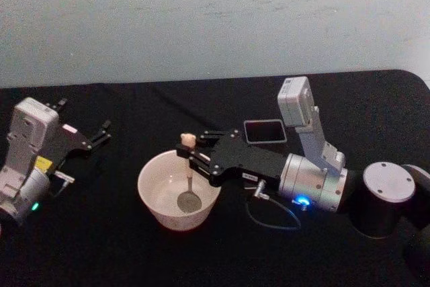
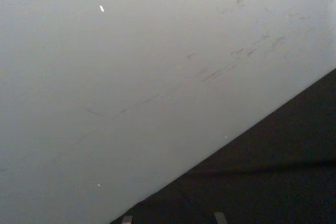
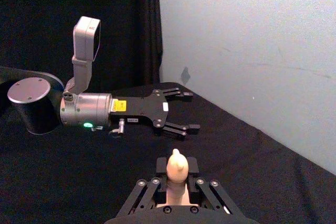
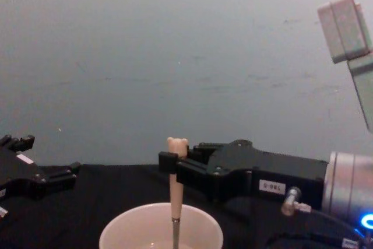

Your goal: Pick up the stirring spoon with one hand, stir inside the cup, then place it back in its original position.

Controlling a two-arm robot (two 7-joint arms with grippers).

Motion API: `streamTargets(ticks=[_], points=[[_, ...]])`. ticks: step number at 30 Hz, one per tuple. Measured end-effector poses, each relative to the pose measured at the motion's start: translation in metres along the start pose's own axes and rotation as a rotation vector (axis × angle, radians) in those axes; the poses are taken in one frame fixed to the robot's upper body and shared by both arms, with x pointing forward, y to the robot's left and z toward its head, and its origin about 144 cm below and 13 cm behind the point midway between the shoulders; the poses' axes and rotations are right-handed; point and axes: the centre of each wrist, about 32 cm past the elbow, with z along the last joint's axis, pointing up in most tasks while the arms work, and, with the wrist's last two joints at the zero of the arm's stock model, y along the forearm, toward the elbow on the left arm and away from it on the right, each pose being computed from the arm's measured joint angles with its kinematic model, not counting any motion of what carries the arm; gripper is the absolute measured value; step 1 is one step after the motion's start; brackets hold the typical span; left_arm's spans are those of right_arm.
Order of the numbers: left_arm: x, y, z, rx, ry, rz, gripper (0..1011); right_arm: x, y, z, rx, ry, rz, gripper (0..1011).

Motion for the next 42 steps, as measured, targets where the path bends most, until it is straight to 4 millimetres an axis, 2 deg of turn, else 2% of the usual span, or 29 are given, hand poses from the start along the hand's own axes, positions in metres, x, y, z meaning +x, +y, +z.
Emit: streamTargets(ticks=[20, 33, 42], points=[[0.000, 0.000, 0.000, 0.000, 0.000, 0.000, 1001, -0.004, 0.022, -0.004, -0.003, 0.021, 0.030, 214], [0.000, 0.000, 0.000, 0.000, 0.000, 0.000, 1001, 0.012, 0.042, -0.009, -0.021, 0.009, -0.027, 214], [0.000, 0.000, 0.000, 0.000, 0.000, 0.000, 1001, 0.028, 0.039, -0.007, -0.018, 0.009, -0.095, 214]])
